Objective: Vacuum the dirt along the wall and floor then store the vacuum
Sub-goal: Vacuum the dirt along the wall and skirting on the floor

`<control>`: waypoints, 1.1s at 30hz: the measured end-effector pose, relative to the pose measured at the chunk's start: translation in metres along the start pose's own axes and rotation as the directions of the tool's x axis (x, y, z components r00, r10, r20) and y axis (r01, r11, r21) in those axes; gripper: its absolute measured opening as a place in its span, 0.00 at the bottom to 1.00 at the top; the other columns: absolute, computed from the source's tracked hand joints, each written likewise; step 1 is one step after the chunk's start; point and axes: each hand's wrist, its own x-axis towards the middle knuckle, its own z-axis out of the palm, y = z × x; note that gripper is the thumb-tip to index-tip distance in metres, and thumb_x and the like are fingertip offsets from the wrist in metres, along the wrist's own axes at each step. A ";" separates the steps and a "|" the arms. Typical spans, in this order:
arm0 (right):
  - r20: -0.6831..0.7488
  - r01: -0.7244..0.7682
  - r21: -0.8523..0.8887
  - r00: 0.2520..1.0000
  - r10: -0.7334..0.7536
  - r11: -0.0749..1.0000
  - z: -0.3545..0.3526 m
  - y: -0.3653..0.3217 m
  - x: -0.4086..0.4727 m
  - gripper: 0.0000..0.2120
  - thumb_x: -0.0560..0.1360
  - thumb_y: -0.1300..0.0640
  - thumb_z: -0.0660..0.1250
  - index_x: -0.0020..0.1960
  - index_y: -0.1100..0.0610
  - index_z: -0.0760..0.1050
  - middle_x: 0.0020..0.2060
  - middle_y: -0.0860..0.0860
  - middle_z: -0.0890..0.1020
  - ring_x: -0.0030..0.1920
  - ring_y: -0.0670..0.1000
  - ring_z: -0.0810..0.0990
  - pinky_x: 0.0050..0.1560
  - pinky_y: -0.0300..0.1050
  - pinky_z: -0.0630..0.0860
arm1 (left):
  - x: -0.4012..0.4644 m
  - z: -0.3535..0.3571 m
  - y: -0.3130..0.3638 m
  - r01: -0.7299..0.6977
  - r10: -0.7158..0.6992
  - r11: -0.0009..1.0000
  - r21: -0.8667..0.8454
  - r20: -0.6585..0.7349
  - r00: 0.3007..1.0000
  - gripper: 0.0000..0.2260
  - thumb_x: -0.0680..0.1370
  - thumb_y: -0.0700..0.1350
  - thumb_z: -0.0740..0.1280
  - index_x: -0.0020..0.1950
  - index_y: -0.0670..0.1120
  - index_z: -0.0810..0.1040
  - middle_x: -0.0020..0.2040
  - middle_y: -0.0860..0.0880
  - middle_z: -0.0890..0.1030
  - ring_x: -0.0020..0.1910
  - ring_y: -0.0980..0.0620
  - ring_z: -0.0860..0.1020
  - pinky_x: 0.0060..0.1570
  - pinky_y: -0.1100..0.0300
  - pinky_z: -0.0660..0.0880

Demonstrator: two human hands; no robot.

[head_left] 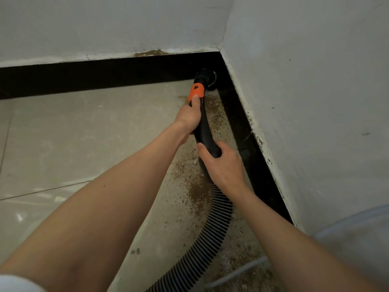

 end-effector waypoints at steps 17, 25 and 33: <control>0.017 -0.121 0.169 0.993 0.120 0.978 0.008 0.008 -0.066 0.12 0.76 0.39 0.63 0.47 0.47 0.75 0.39 0.47 0.80 0.41 0.46 0.79 0.43 0.44 0.76 | -0.051 0.002 -0.022 -0.022 0.014 0.992 0.126 0.066 0.998 0.24 0.81 0.59 0.50 0.58 0.39 0.72 0.41 0.46 0.74 0.40 0.49 0.74 0.45 0.55 0.72; 0.005 -0.084 0.168 0.996 0.084 0.982 0.002 0.012 -0.069 0.14 0.74 0.38 0.64 0.46 0.47 0.76 0.37 0.47 0.81 0.40 0.48 0.80 0.46 0.52 0.80 | -0.060 0.003 -0.020 -0.069 0.067 0.990 0.124 0.021 0.998 0.24 0.82 0.58 0.50 0.57 0.39 0.71 0.41 0.46 0.74 0.38 0.50 0.74 0.37 0.58 0.71; 0.047 -0.011 0.182 0.999 0.002 0.983 0.013 -0.011 -0.029 0.12 0.75 0.40 0.65 0.42 0.48 0.76 0.35 0.47 0.80 0.37 0.48 0.79 0.39 0.48 0.77 | -0.024 -0.021 -0.009 -0.018 0.034 0.992 0.125 -0.129 0.991 0.25 0.81 0.58 0.49 0.61 0.39 0.71 0.42 0.47 0.73 0.43 0.48 0.74 0.43 0.56 0.72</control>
